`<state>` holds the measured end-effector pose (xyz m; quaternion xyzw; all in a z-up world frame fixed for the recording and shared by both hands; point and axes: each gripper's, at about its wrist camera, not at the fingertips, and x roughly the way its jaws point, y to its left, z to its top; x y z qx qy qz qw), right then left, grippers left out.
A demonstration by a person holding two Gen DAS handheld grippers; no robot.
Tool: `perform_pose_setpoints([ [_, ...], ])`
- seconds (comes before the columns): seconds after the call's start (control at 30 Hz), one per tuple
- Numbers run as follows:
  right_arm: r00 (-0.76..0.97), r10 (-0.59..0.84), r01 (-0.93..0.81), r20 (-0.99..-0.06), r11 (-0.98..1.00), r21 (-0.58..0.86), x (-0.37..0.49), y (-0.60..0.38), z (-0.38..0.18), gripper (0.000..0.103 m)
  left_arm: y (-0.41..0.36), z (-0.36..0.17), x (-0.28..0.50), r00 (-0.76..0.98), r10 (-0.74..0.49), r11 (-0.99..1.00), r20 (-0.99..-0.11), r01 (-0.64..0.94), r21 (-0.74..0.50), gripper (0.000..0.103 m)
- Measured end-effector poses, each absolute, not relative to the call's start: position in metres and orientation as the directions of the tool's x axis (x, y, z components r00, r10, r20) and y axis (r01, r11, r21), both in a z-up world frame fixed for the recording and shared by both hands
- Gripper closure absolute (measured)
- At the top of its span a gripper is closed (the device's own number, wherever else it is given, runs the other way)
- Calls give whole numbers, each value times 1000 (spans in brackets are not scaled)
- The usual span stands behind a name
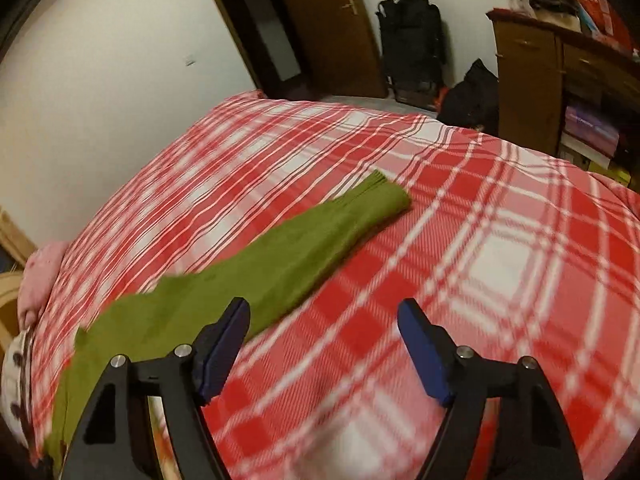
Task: Fold small clothes
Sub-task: 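Grasp the ribbed cuff of one green sleeve with the right gripper, then carry the sleeve across the sweater body and open the right gripper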
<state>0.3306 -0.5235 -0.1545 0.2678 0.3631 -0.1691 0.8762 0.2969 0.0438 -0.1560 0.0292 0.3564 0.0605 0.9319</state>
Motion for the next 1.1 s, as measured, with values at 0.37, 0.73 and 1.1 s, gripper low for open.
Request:
perform_pose_setpoints([
  [0.37,597,-137,576,-790,759,304,399,-566,-196,34,100,-181,343,666,165,975,-728,-222,18,0],
  [0.73,604,-159,540,-781,802,254,416,-560,-194,93,105,-191,347,664,93,976,-742,-210,-66,0],
  [1.1,710,-120,329,-693,928,176,431,-461,-127,95,112,-197,349,649,54,971,-759,-211,-111,0],
])
